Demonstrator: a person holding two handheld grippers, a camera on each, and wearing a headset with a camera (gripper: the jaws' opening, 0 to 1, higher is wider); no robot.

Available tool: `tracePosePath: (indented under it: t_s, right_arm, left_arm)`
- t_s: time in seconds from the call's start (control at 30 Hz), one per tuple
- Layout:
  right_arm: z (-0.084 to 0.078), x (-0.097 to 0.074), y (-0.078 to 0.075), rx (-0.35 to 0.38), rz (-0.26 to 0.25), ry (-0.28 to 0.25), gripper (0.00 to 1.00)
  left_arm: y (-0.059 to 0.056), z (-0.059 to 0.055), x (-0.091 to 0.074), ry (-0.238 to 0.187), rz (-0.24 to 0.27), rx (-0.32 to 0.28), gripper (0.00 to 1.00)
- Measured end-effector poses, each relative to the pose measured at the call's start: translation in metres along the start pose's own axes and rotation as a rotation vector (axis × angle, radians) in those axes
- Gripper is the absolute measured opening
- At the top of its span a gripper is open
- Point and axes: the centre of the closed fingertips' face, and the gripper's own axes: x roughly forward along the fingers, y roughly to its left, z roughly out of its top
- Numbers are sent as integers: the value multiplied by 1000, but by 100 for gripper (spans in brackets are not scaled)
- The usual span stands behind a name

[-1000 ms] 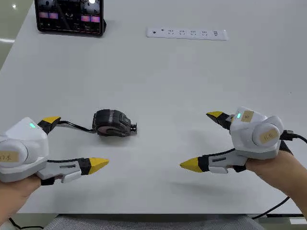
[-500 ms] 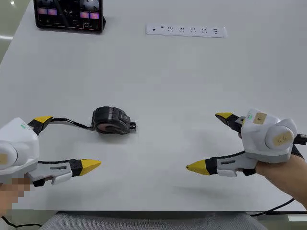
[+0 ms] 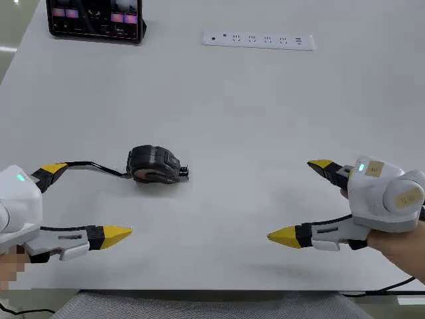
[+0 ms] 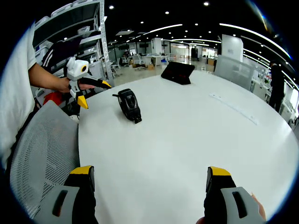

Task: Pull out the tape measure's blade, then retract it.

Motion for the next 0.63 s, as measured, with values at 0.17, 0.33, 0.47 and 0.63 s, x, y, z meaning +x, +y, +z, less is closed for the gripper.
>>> tracePosePath:
  t_s: [0.17, 0.33, 0.47, 0.63]
  right_arm:
    - [-5, -5, 0, 9, -5, 5, 99]
    - [-9, -9, 0, 20, -12, 9, 99]
    - [-13, -12, -1, 26, -15, 16, 99]
    - [-16, -15, -2, 36, -16, 16, 99]
  left_arm:
    - [4, -1, -4, -8, 1, -23, 99]
    - [3, -3, -5, 1, -4, -38, 99]
    - [4, -3, -5, -5, -1, -40, 99]
    - [4, -3, -6, -2, -10, -39, 99]
